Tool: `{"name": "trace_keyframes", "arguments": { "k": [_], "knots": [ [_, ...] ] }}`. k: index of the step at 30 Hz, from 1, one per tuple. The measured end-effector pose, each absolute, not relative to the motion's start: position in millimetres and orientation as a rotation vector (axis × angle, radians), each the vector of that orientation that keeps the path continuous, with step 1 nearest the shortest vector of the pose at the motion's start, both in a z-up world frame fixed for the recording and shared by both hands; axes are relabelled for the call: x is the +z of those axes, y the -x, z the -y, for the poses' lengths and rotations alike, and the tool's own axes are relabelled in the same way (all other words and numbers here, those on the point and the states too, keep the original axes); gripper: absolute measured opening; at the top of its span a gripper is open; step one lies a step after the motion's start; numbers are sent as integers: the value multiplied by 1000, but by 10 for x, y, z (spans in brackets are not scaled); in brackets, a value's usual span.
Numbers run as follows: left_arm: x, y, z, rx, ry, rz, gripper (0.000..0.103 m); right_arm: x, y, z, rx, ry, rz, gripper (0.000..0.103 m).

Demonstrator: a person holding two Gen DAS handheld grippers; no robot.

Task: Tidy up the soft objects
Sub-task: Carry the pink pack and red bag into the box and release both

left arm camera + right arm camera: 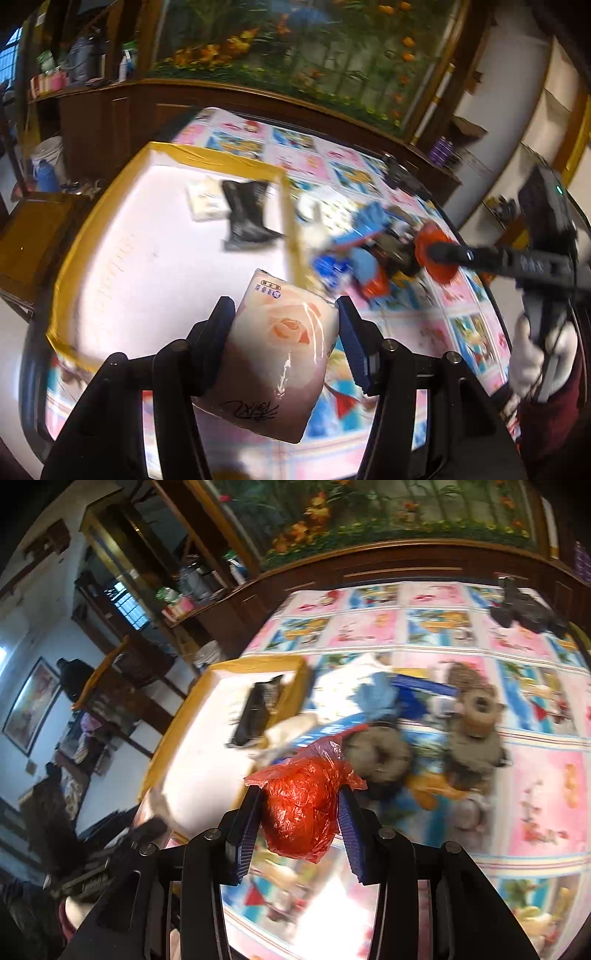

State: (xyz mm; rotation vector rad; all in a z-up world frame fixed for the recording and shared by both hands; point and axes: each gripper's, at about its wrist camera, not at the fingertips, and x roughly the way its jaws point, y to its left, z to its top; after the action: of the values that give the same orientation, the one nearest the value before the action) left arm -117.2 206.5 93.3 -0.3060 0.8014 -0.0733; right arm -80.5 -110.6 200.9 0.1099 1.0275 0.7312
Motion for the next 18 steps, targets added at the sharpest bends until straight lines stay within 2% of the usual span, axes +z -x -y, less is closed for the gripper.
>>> {"name": "trace_keyframes", "arguments": {
  "k": [9, 18],
  "knots": [
    [637, 252, -2830, 21, 433, -868, 55, 1698, 630, 18, 876, -64, -1077, 40],
    [440, -528, -3245, 138, 427, -855, 56, 1335, 190, -763, 905, -75, -1147, 40]
  ]
}}
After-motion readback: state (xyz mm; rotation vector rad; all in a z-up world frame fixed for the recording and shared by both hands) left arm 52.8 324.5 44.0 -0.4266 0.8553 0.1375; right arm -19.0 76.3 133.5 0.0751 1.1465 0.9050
